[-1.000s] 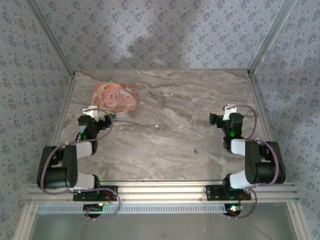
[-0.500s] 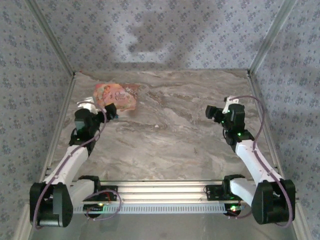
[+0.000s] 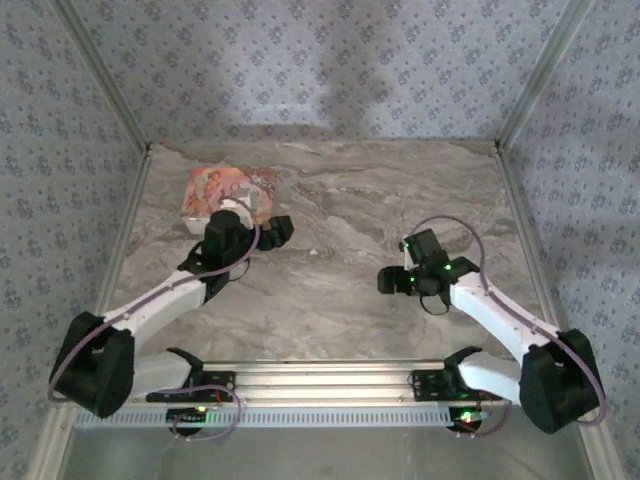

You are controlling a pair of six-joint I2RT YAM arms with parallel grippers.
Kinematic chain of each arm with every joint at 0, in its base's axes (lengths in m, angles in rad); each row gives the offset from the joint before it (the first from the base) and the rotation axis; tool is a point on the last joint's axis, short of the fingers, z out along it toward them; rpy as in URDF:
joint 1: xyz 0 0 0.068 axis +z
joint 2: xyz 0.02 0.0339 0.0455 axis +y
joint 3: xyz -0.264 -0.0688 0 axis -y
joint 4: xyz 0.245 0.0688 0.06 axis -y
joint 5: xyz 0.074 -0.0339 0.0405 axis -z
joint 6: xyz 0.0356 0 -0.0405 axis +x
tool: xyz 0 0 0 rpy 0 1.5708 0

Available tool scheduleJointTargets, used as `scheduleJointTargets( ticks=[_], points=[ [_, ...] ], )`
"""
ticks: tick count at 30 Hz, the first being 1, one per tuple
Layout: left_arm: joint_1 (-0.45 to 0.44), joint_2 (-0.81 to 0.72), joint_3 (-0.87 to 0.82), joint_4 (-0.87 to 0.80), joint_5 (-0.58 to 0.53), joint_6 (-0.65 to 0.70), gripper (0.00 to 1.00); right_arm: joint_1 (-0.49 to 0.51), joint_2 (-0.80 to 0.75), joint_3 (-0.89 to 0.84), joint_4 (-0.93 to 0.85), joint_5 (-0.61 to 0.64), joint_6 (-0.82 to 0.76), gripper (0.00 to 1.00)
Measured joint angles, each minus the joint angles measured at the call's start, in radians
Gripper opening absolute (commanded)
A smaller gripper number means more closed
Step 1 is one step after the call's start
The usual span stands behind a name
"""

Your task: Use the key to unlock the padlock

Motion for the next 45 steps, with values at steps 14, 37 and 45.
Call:
scheduleJointTargets(
  ticks=[14,37,45],
  points=[
    [-0.067,0.114,0.04,0.048,0.007,-0.019,0.98,0.009,0.15,-0.012,-0.046,-0.06,-0.003,0.48],
    [-0.067,0.114,0.042,0.047,0.003,-0.019,0.98,0.017,0.226,0.006,-0.042,-0.047,0.015,0.0],
    [-0.067,0.114,0.042,0.045,0.002,-0.018,0.98,0.036,0.214,0.008,-0.025,-0.071,0.015,0.0]
  ],
)
